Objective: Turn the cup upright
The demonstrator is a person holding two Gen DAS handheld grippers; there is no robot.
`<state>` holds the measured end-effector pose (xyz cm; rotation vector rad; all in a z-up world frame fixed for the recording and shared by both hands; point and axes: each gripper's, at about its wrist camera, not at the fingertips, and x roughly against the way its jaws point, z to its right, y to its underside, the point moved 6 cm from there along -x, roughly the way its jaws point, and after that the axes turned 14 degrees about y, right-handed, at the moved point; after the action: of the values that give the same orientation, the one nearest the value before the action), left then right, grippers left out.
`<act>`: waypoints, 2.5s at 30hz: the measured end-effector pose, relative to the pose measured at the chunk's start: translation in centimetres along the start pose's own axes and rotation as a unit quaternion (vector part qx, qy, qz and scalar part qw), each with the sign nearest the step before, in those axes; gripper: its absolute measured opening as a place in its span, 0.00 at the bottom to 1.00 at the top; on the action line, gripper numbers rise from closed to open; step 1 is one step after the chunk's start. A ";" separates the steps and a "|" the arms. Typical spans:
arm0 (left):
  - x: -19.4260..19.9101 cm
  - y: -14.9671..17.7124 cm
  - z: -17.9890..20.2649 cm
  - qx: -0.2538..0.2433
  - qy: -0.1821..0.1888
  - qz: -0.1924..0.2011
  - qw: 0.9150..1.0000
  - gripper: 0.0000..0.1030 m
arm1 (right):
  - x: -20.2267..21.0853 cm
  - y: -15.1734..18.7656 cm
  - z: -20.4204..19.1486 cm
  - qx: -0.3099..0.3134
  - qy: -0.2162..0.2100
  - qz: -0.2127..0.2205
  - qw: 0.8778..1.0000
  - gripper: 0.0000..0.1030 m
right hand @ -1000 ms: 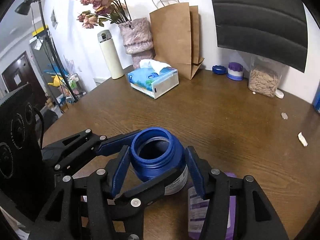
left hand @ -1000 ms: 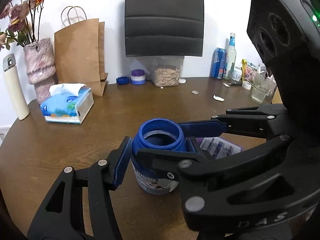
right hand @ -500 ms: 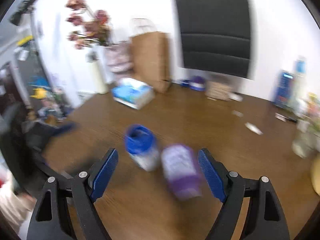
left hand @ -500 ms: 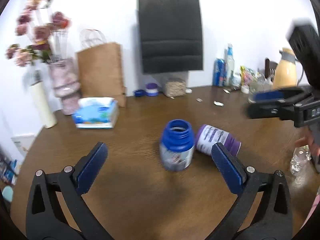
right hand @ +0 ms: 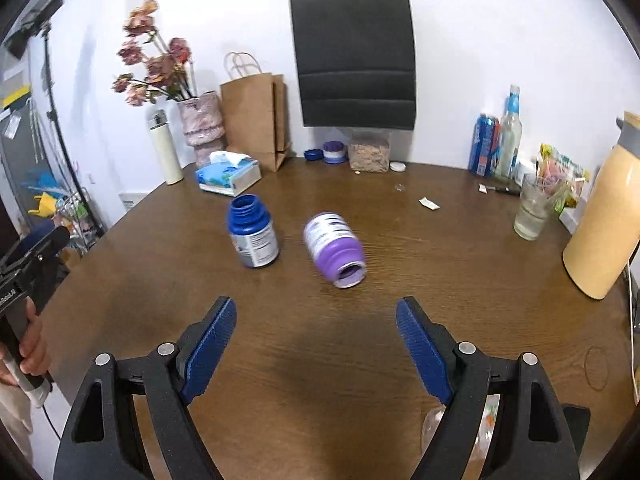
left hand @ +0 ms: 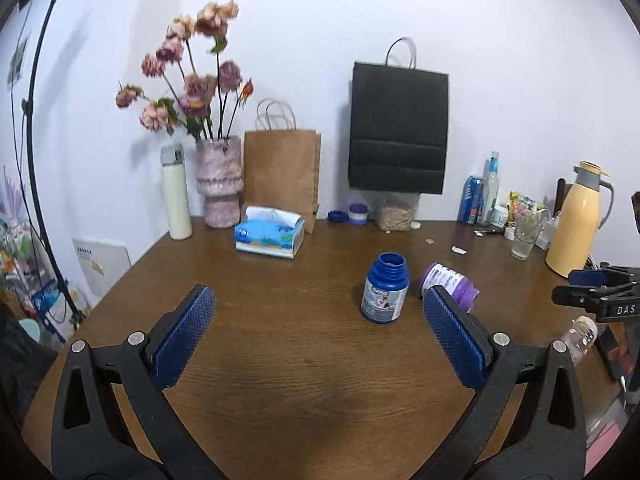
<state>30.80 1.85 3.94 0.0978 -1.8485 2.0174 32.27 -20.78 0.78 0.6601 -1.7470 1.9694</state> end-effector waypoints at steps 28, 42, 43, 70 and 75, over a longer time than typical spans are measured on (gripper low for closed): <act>21.9 13.2 6.8 -0.024 -0.069 0.071 0.995 1.00 | 19.3 18.0 -6.0 -0.027 -0.008 0.185 0.982 0.87; 22.9 14.8 9.9 -0.050 -0.038 0.080 0.995 1.00 | 21.7 21.7 -6.4 -0.025 0.022 0.199 0.979 1.00; 23.0 14.8 9.9 -0.051 -0.037 0.081 0.995 1.00 | 21.9 21.7 -6.4 -0.023 0.022 0.201 0.979 1.00; 23.1 14.9 9.8 -0.050 -0.041 0.085 0.994 1.00 | 21.5 21.8 -6.4 -0.024 0.016 0.195 0.980 1.00; 23.2 14.8 9.8 -0.051 -0.042 0.087 0.994 1.00 | 21.4 21.8 -6.2 -0.025 0.017 0.194 0.981 1.00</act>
<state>2.47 -2.65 -1.44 -0.0076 -2.0732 2.0568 1.73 -17.12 -4.13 0.2791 -2.0153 2.1584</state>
